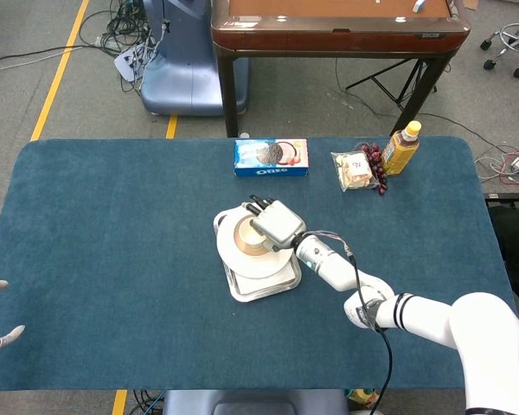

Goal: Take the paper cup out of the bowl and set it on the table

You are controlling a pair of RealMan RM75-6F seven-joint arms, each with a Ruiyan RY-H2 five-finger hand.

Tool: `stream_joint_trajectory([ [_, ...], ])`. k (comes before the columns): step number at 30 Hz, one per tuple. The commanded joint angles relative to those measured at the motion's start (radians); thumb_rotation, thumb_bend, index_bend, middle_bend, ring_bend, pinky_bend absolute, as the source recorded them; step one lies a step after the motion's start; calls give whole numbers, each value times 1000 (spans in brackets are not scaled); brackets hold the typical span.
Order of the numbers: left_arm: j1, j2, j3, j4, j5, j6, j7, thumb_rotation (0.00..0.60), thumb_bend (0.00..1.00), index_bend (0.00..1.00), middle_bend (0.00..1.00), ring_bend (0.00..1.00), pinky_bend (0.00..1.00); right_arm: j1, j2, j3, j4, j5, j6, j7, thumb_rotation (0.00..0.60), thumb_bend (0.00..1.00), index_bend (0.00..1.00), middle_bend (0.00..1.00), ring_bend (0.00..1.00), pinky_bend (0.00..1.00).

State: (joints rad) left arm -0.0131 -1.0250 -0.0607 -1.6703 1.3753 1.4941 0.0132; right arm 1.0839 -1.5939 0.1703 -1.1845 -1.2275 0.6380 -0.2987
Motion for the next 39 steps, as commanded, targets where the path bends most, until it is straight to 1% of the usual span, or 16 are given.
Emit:
stream_joint_trajectory([
  [1, 0, 0, 0, 0, 0, 0, 1, 600, 74, 279, 67, 0, 290, 0, 1, -1, -2, 1, 2, 1, 600, 415, 547, 118, 21, 232],
  [13, 2, 2, -1, -3, 0, 1, 2, 600, 74, 279, 68, 0, 290, 2, 1, -6, -6, 7, 7, 2, 600, 415, 626, 118, 20, 232],
  [26, 2, 2, -2, -2, 2, 1, 1, 600, 74, 279, 67, 1, 290, 6, 15, 1, -33, 11, 20, 3, 600, 433, 638, 118, 20, 232],
  [32, 3, 3, -2, -1, 0, 1, -1, 600, 74, 279, 68, 2, 290, 6, 51, 15, -86, 17, 41, -11, 600, 433, 638, 118, 19, 232],
  [39, -1, 0, -3, 1, -3, -6, 7, 600, 74, 279, 68, 2, 290, -2, 145, 35, -216, 61, 66, -56, 600, 433, 638, 118, 18, 232],
])
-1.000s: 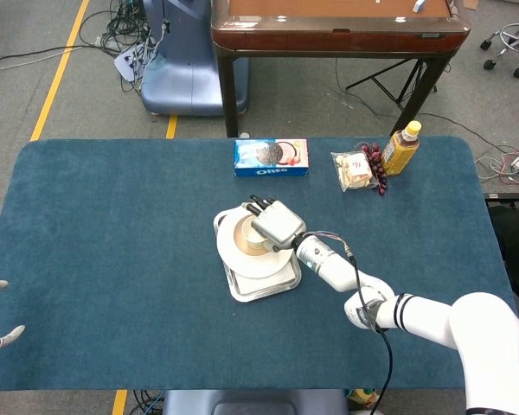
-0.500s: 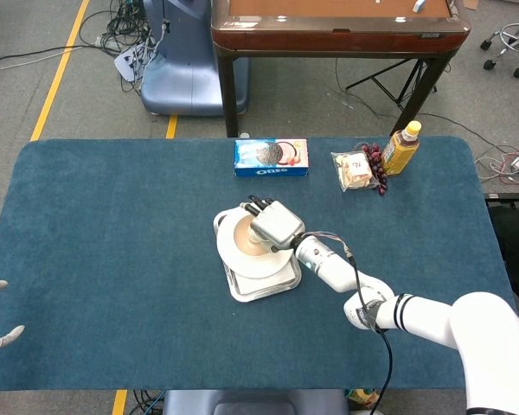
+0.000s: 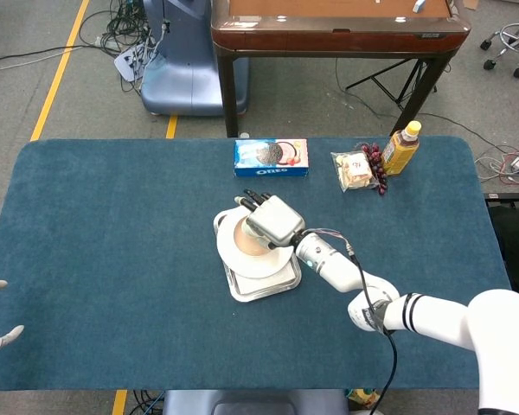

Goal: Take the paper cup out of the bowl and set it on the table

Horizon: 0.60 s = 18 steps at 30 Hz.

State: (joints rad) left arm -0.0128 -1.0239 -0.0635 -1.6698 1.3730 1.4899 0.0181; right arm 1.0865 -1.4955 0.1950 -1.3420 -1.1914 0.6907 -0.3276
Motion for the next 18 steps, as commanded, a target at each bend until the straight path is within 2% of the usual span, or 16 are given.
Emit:
stream_joint_trajectory([
  [1, -2, -1, 0, 0, -2, -3, 4, 600, 74, 279, 68, 2, 290, -5, 62, 12, -79, 31, 18, -38, 600, 433, 638, 118, 17, 232],
  [8, -6, -6, 0, 0, -2, -8, 19, 600, 74, 279, 68, 2, 290, -18, 191, 20, -239, 119, 32, -93, 600, 436, 638, 118, 15, 232],
  [18, -12, -13, -1, -5, -9, -15, 45, 600, 73, 279, 67, 2, 290, -24, 349, -30, -380, 256, 7, -144, 600, 447, 644, 118, 13, 232],
])
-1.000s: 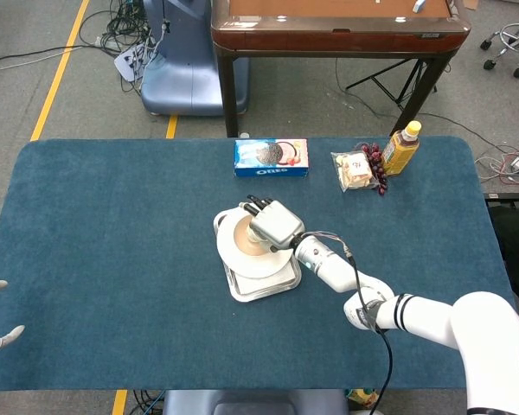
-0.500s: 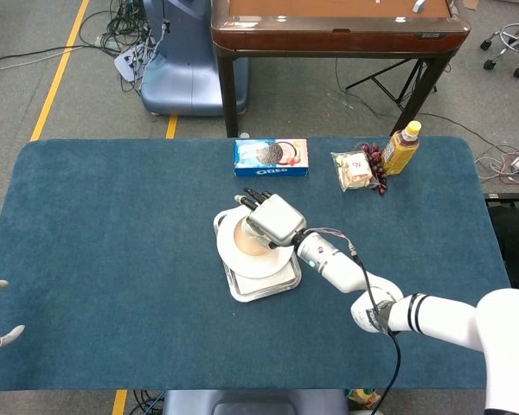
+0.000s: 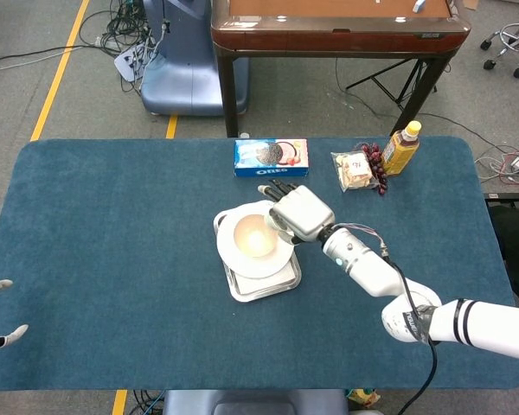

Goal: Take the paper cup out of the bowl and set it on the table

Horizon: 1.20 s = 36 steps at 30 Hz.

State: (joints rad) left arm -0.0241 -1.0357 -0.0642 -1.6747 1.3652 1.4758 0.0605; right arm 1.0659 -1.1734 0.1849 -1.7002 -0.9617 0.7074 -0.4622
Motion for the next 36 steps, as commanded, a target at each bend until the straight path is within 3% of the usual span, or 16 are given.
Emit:
stream_joint_trajectory([
  [1, 0, -2, 0, -1, -1, 1, 4, 600, 74, 279, 68, 2, 290, -5, 33, -28, -25, 33, -12, -10, 600, 447, 644, 118, 13, 232],
  [12, -6, -8, 2, 0, 0, -6, 20, 600, 74, 279, 67, 2, 290, -50, 2, -112, 52, 39, -53, 60, 600, 447, 644, 118, 12, 232],
  [32, -4, -6, 3, -2, 4, 0, 16, 600, 74, 279, 68, 2, 290, -91, -112, -165, 202, -26, -88, 143, 600, 447, 642, 118, 11, 232],
  [36, -5, -6, 3, -2, 4, 0, 15, 600, 74, 280, 68, 2, 290, -95, -113, -166, 209, -26, -90, 152, 600, 424, 562, 118, 8, 232],
])
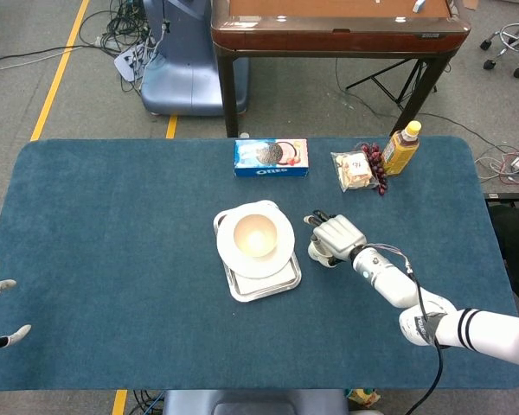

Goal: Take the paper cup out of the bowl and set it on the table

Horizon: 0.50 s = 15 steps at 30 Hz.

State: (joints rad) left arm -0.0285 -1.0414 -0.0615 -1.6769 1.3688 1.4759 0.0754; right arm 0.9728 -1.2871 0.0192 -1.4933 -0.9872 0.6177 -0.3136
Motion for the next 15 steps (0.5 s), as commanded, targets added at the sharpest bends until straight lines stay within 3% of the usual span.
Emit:
stream_joint_trajectory([
  [1, 0, 0, 0, 0, 0, -1, 0, 600, 74, 279, 68, 2, 290, -2, 1, 0, 2, -2, 0, 5, 600, 409, 544, 118, 7, 232],
  [8, -1, -1, 1, 0, -1, -2, 4, 600, 74, 279, 68, 2, 290, -5, 40, 0, -33, -21, -1, 12, 600, 218, 432, 118, 4, 232],
  [15, -3, -1, 1, -1, -2, -5, 7, 600, 74, 279, 68, 3, 290, -34, 155, 9, -158, -51, 85, -8, 600, 182, 404, 118, 3, 232],
])
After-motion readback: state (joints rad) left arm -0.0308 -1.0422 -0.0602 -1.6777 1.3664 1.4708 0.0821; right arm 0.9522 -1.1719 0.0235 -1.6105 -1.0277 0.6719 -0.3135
